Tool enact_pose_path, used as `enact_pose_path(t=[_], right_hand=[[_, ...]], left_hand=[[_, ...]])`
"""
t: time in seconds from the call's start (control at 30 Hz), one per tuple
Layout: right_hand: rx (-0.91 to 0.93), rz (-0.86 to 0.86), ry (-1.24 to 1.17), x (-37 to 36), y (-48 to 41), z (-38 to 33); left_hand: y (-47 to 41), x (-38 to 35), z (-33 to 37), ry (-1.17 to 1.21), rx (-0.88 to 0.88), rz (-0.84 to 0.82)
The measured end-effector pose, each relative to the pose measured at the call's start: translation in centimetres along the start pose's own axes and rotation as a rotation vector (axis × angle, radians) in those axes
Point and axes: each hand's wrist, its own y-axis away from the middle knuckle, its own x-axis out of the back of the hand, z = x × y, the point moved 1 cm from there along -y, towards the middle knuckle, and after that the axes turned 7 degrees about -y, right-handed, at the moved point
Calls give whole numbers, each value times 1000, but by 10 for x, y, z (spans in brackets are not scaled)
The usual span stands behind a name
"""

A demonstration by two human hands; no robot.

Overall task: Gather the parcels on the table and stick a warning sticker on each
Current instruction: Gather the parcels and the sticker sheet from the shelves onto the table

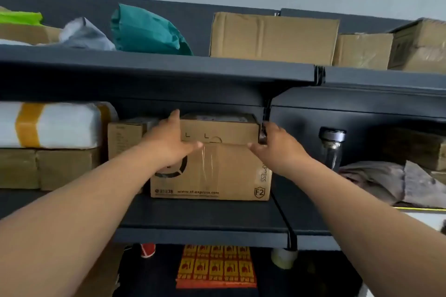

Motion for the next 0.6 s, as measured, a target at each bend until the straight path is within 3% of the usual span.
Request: enact_pose_path(t=[0.2, 0.6], right_hand=[[-111, 50, -47, -22, -34, -9], [-164, 278, -31, 8, 27, -21]], left_hand=[[-57, -11, -10, 54, -49, -137], [-16, -10, 1, 206, -232, 42]])
